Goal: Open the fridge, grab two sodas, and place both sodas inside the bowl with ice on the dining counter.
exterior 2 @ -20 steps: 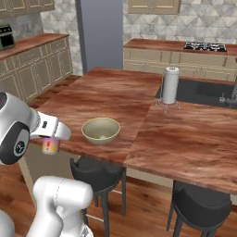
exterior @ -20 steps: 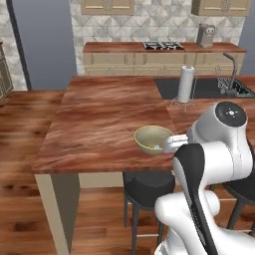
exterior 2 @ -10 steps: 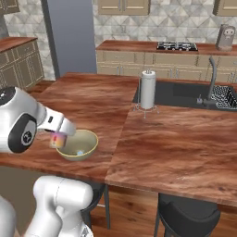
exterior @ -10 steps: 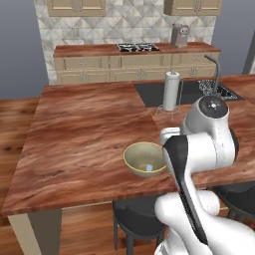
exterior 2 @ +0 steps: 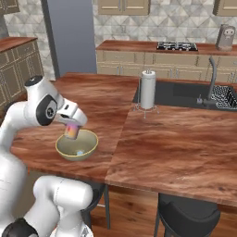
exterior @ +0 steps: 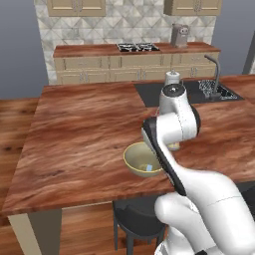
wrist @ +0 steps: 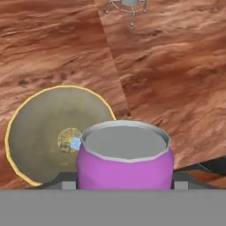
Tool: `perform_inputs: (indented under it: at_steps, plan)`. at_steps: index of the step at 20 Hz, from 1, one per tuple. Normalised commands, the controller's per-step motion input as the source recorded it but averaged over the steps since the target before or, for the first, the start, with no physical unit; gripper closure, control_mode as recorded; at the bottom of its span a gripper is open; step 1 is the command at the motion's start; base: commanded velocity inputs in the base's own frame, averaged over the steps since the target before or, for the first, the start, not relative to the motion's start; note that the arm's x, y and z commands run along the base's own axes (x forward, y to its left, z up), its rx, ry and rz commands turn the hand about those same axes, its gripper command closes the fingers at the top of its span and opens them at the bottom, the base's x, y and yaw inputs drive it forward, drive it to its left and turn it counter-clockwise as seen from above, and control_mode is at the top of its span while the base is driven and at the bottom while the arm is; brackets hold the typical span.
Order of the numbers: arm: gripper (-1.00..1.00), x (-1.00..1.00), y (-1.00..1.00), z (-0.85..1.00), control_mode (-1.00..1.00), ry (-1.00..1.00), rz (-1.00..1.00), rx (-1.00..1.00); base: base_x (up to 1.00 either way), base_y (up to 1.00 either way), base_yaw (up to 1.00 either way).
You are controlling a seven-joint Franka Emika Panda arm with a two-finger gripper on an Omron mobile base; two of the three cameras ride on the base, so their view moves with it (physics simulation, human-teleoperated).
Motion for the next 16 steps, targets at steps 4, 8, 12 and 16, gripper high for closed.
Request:
perform_inputs:
  at_steps: [4,8,12,16]
  plan:
    - [1.0,0.77,0.08,-0.44,-1.0,0.4,0.14,0.0,0.0,0.0,0.0]
    - [1.0,0.57,0.27,-0.42,-1.0,0.37,0.19,-0.04,0.0,0.0,0.0]
    - [1.0,0.36,0.32,-0.46,-1.0,0.22,0.19,-0.06,0.0,0.0,0.0]
    - [1.0,0.03,0.27,-0.52,-1.0,0.07,0.13,-0.06,0.0,0.0,0.0]
